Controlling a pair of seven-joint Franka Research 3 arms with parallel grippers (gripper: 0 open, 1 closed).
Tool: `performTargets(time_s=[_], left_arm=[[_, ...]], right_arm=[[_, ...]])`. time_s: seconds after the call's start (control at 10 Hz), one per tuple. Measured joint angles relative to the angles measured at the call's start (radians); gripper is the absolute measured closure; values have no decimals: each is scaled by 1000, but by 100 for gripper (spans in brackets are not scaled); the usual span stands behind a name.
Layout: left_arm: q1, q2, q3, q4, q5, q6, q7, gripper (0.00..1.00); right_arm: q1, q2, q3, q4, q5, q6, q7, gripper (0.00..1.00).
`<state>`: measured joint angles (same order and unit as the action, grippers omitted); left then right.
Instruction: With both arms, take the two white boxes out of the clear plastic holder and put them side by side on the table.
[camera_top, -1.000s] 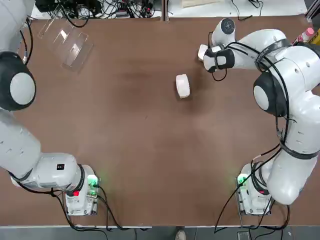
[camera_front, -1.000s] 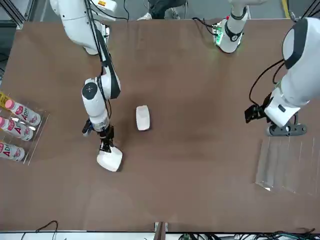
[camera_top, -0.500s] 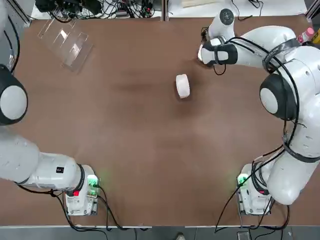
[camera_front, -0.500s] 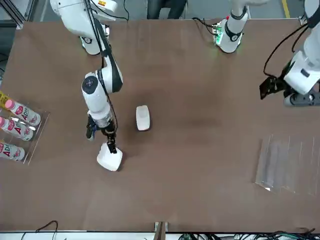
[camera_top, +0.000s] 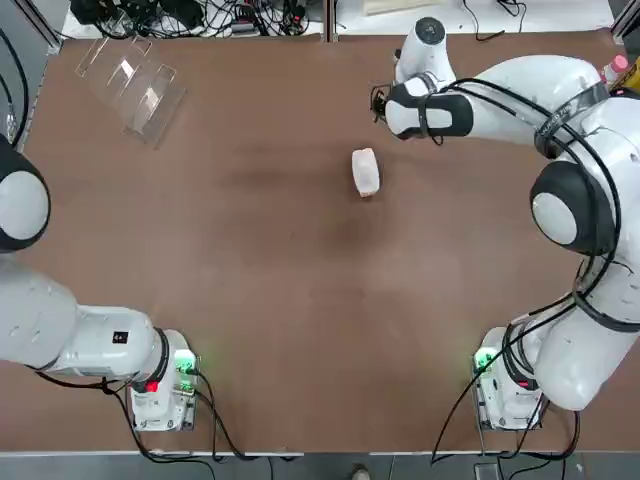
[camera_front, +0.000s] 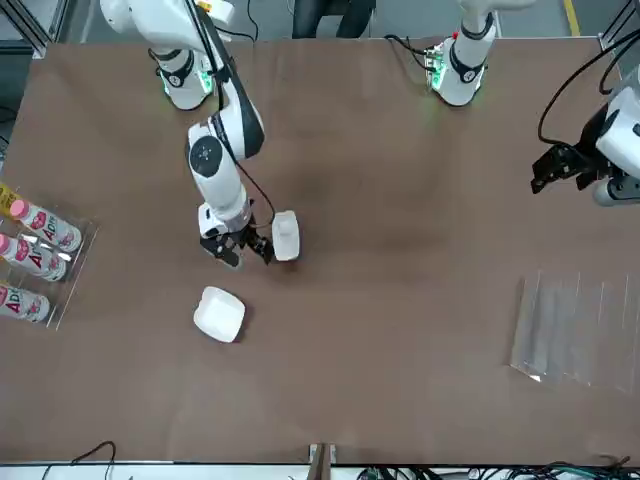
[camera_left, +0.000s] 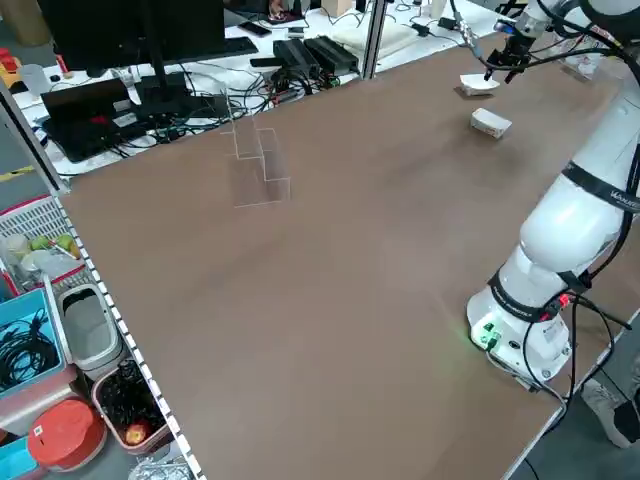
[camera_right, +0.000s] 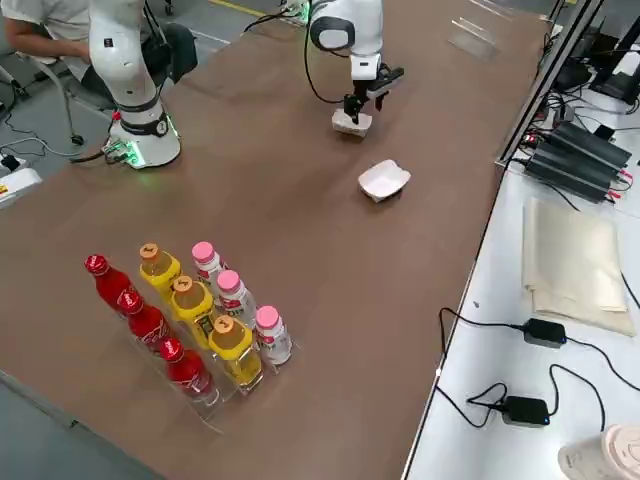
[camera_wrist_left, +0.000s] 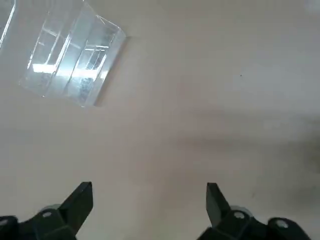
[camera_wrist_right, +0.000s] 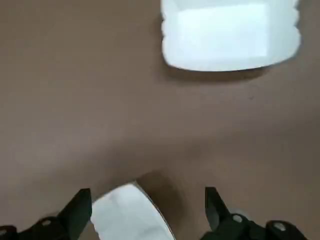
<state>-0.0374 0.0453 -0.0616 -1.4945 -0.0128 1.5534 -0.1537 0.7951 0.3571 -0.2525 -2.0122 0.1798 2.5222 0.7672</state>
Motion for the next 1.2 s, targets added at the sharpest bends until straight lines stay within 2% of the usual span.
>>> performTargets(time_s=[0.1,0.3,0.5,0.8,1.2], left_arm=[[3,0,1,1,0,0,1,0],[23,7,2,1,0,0,6,0],[27,29,2,-2,0,-4,6,0],[27,79,1,-3,0,-17,6,0],[28,82,2,-2,0,-30,7,0]], right_arm=[[28,-5,5,-12,-1,12,-54,0],[70,-6,7,-61,-3,106,-177,0],[65,-6,2,-100,-3,145,-261,0],[63,-6,-1,-107,-3,161,-325,3],[63,7,-1,-135,-4,201,-485,3]])
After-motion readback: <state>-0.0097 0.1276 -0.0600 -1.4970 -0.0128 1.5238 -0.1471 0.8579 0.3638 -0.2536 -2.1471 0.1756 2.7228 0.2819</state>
